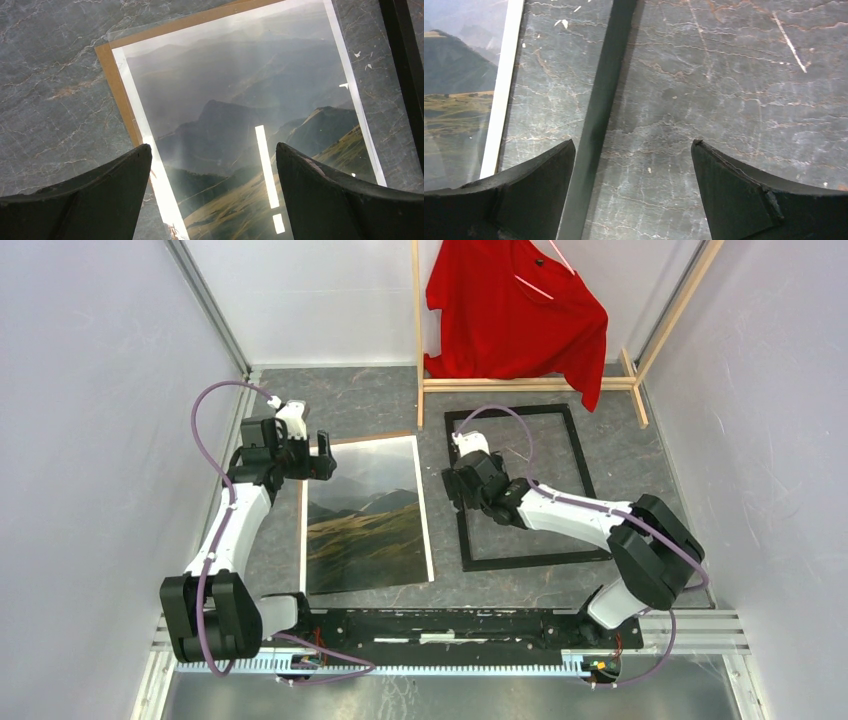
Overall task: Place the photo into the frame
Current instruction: Adjust the photo frame at the center of the board, then pick up the photo frame from the center of the board.
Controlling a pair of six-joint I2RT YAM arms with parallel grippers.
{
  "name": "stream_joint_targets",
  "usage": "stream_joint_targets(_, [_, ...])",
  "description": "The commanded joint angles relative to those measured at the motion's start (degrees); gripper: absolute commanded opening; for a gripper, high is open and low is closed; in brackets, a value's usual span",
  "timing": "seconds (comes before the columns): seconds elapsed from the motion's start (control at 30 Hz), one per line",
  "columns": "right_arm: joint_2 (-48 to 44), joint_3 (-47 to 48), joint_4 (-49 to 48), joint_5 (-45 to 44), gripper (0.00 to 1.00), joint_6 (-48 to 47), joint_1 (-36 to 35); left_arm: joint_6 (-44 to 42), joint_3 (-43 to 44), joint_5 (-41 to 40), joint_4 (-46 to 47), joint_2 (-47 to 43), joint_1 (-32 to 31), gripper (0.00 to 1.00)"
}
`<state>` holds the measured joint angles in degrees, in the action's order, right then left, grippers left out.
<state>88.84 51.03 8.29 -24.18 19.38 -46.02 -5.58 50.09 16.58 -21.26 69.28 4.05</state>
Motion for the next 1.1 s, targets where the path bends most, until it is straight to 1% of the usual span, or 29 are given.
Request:
stream_joint_targets(0.0, [3.5,2.3,-1.2,3.2,0.93,2.6,-1.0,-2.0,2.5,-0.1,-1.3,-0.9,0.2,1.00])
stream_joint_targets(0.2, [8.5,3.8,-0.9,3.8,0.89,3.3,-1.4,-2.6,3.5,-1.7,-3.0,-0.4,0.2,1.00])
stream_joint_targets(0.3, [10.4,3.7,-1.0,4.0,0.85,4.0,-1.4,-2.7,4.0,-1.4,-3.6,-0.5,0.2,1.00])
stream_joint_targets(0.37, [11.6,3.7,-1.0,4.6,0.75,4.6,-1.4,-2.7,4.3,-1.0,-4.2,-0.7,0.3,1.00])
stream_joint_targets(0.5, [13.5,3.7,-1.2,4.8,0.65,6.3,-1.9,-3.1,4.4,-2.5,-4.6,-1.4,0.2,1.00])
stream_joint_targets(0.6, [13.8,3.1,-1.7,4.5,0.53,7.8,-2.5,-3.8,4.7,-3.1,-5.7,-2.1,0.1,1.00])
stream_joint_targets(0.67, [13.6,2.9,-1.8,4.3,0.42,8.8,-2.7,-4.4,4.7,-3.4,-6.3,-2.4,0.2,1.00])
stream_joint_targets(0.73, [12.7,3.4,-1.2,4.2,0.28,10.0,-2.8,-4.7,4.6,-3.4,-6.9,-2.7,0.1,1.00])
stream_joint_targets(0.83, [10.2,6.4,1.1,4.4,0.12,10.5,-3.0,-4.7,4.3,-2.6,-7.3,-3.1,0.1,1.00])
stream_joint_targets(0.93, [6.7,10.6,3.8,6.5,0.06,11.4,-3.0,-4.3,3.9,-1.3,-7.5,-3.3,0.0,1.00])
stream_joint_targets(1.07, [2.2,17.9,8.2,9.4,0.02,14.4,-3.0,-3.8,3.3,0.6,-7.5,-3.9,-0.1,1.00])
